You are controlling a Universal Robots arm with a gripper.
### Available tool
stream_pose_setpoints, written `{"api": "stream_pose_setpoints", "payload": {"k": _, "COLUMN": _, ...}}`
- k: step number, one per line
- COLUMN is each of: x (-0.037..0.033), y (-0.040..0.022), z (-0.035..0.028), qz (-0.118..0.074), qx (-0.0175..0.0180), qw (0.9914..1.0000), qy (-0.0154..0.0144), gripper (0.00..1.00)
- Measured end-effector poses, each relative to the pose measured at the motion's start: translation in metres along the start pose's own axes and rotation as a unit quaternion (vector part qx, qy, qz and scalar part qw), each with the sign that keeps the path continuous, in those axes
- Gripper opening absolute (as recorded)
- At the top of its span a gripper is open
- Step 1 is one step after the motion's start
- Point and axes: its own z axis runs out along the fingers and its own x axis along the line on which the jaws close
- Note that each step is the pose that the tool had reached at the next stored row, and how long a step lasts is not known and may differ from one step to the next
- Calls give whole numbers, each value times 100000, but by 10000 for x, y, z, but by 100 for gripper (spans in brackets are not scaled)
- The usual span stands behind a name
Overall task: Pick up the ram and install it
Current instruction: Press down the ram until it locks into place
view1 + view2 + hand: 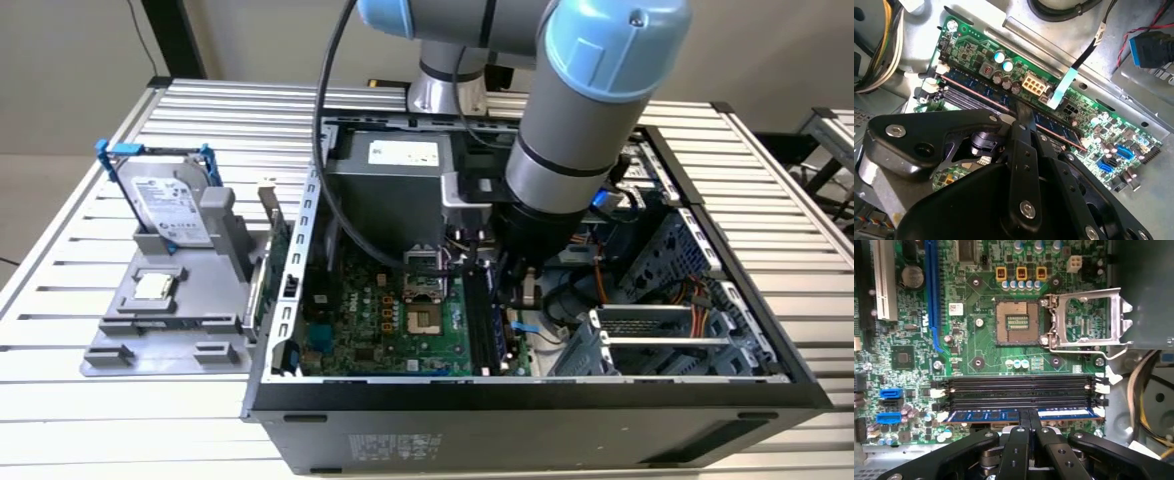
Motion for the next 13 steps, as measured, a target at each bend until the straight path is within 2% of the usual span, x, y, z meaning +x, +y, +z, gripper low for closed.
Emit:
{"api": "stream_pose_setpoints", "payload": {"k": 9, "x": -7, "y": 9, "z": -410, "qz": 5, "qx": -17, "qw": 100000, "qy": 67, "gripper": 0}}
{"api": "stream_pose_setpoints", "payload": {"k": 12, "x": -9, "y": 11, "z": -522, "qz": 3, "qx": -15, "qw": 100000, "qy": 67, "gripper": 0}}
{"api": "stream_pose_setpoints", "payload": {"k": 13, "x": -10, "y": 11, "z": -534, "qz": -2, "qx": -17, "qw": 100000, "qy": 69, "gripper": 0}}
